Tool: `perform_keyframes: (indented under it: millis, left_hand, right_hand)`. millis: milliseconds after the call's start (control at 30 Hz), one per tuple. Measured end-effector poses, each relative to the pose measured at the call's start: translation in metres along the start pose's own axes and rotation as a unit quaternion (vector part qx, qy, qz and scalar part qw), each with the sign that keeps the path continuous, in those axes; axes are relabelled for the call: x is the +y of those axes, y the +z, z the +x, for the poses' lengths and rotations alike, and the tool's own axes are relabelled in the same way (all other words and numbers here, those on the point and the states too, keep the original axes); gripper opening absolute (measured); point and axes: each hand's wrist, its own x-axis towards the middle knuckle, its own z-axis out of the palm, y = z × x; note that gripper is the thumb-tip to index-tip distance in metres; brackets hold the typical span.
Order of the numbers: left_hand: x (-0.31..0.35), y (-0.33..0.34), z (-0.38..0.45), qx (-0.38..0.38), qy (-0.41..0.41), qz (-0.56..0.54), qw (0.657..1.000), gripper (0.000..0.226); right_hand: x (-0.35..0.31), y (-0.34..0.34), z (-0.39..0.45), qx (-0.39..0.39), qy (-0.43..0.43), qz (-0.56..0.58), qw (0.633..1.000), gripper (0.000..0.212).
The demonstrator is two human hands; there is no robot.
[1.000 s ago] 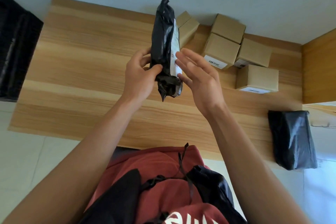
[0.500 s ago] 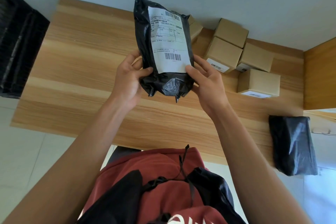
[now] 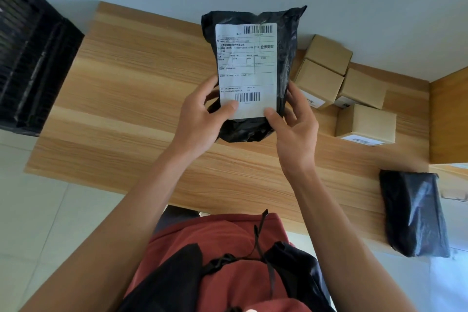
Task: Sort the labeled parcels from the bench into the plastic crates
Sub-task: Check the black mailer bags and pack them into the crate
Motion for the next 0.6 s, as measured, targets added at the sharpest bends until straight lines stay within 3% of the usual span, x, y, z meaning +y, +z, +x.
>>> perform_keyframes:
  millis: [200, 333, 467, 600]
  left_hand:
    - [-0.007, -0.002, 0.0, -0.003, 0.005, 0.035, 0.999, 0.052]
    - [-0.007, -0.005, -0.001, 0.028, 0.021, 0.128, 0.991, 0.048]
    - [-0.002, -0.009, -0.004, 0.05, 0.07, 0.121, 0.989, 0.043]
    - [-0.008, -0.025, -0.008, 0.083, 0.037, 0.101, 0.991, 0.05]
  right_hand:
    - [-0.002, -0.002, -0.005, -0.005, -0.034, -0.054, 0.998, 0.059]
    - [-0.006, 0.0, -0.008, -0.016, -0.038, -0.065, 0.997, 0.057]
    - [-0.01, 0.008, -0.011, -0.023, -0.037, -0.061, 0.997, 0.056]
    - [-0.014, 0.024, -0.012, -0.041, -0.041, -0.068, 0.996, 0.057]
